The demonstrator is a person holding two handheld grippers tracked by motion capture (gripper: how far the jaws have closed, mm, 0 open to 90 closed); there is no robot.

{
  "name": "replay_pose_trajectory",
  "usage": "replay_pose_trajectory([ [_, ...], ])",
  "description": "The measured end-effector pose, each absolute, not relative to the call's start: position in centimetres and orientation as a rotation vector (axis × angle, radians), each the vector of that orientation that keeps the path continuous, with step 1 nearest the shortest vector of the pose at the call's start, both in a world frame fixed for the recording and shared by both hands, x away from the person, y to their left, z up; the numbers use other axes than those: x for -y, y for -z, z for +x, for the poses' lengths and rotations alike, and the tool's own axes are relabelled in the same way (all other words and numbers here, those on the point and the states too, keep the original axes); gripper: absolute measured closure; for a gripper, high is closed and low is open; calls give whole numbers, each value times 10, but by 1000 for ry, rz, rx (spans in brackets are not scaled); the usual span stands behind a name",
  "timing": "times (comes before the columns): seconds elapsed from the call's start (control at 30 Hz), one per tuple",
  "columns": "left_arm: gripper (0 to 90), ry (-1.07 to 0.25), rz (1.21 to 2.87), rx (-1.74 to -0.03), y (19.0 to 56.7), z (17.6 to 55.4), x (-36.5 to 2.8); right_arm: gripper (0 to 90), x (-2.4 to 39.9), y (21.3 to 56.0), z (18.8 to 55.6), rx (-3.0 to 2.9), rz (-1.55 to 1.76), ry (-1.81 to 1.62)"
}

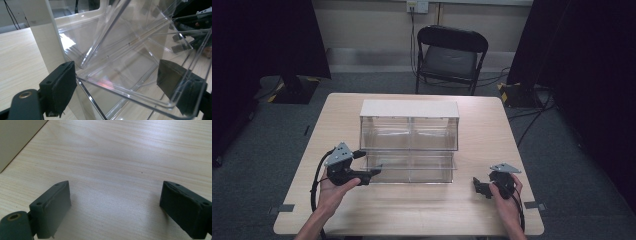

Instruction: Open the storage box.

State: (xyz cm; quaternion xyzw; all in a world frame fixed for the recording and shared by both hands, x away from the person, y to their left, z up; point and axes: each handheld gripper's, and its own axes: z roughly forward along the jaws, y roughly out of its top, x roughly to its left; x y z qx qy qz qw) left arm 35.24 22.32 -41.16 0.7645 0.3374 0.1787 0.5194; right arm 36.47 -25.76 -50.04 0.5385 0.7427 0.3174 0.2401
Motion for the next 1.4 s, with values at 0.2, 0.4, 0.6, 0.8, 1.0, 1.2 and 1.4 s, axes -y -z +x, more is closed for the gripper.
replay_pose_trajectory([
  [0.2,157,-423,1815,-817,409,353,-226,91,258,500,365,-2033,1473,-869],
  [0.4,156,-421,1807,-817,408,353,-226,91,258,500,365,-2033,1474,-869],
  [0.6,156,-422,1809,-812,405,353,-225,91,258,500,365,-2032,1474,-869],
  [0.8,155,-421,1810,-813,405,354,-225,91,258,500,365,-2032,1475,-869],
  [1.0,151,-427,1819,-801,401,354,-223,87,258,500,365,-2034,1474,-868],
  [1.2,151,-423,1815,-798,400,354,-224,87,258,500,365,-2034,1473,-868],
  [1.4,148,-424,1813,-797,399,354,-224,87,258,500,365,-2034,1473,-868],
])
